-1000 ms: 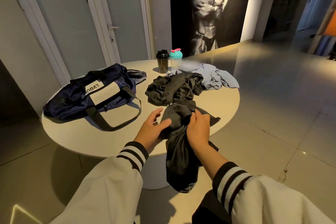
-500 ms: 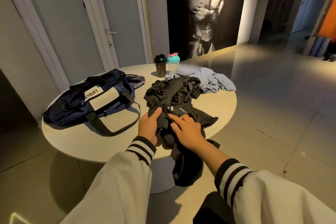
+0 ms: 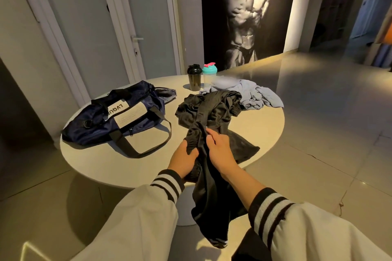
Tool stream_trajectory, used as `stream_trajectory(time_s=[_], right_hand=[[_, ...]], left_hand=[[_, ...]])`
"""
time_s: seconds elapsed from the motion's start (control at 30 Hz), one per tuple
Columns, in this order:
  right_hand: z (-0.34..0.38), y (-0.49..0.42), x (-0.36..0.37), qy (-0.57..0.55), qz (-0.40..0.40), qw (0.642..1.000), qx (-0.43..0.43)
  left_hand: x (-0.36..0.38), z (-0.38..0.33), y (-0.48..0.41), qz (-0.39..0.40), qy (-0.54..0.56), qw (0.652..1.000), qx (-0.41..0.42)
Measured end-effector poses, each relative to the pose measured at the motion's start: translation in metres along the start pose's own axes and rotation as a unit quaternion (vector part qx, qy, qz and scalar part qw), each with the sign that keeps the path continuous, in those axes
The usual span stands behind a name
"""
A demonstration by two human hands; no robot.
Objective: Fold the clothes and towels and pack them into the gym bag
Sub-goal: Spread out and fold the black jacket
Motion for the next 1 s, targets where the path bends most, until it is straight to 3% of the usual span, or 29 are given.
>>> stream_trajectory(time_s=[0.13,0.17,0.27,0.37,0.47,0.6,0.7,0.77,0.83,0.9,1.0], right_hand=[[0.001,0.006,-0.04,0.204,-0.16,0.965,-0.043],[0.007,0.008,-0.043,0.238,-0.172,0.953,-0.072],[0.018,0.003,-0.008,0.297,-0.045,0.943,-0.144],[0.002,0.006,0.026,0.377,0.086,0.918,-0.089],[-0.007,0.003,0.014,0.498,0.024,0.866,-0.021],[0.009,0.003,0.007,0.439,-0.028,0.897,-0.047],[0.03,0.006,0.001,0.359,-0.086,0.919,-0.138],[0.025,-0.009,0.005,0.341,-0.052,0.929,-0.136],[0.012,-0.023,0.018,0.334,0.038,0.936,-0.101],[-0.004,-0.03,0.028,0.348,0.103,0.93,-0.052],[-0.019,-0.028,0.014,0.477,0.068,0.876,0.012]], left_hand=[[-0.041,0.0,-0.008,-0.119,0.11,0.986,-0.026],[-0.05,-0.007,-0.012,-0.119,0.105,0.987,-0.013],[-0.059,-0.025,-0.024,-0.025,-0.029,0.999,0.023],[-0.069,-0.025,-0.03,0.018,-0.171,0.985,0.031],[-0.081,-0.021,-0.032,0.004,-0.237,0.97,0.05],[-0.079,-0.007,-0.028,-0.032,-0.233,0.97,0.058],[-0.058,-0.015,-0.023,0.005,-0.199,0.973,0.118],[-0.051,-0.026,-0.02,0.026,-0.198,0.965,0.167],[-0.048,-0.036,-0.018,0.038,-0.196,0.958,0.207],[-0.049,-0.041,-0.018,0.037,-0.195,0.953,0.227],[-0.059,-0.038,-0.022,0.011,-0.21,0.954,0.216]])
Point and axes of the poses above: each hand's wrist, its own y-axis away from the middle knuckle, its own x-axis out of the palm, z = x × y, the point moved 10 cm from there along -y, towards the middle knuckle, and after that the axes turned 12 degrees about x, right-handed, at the moved point
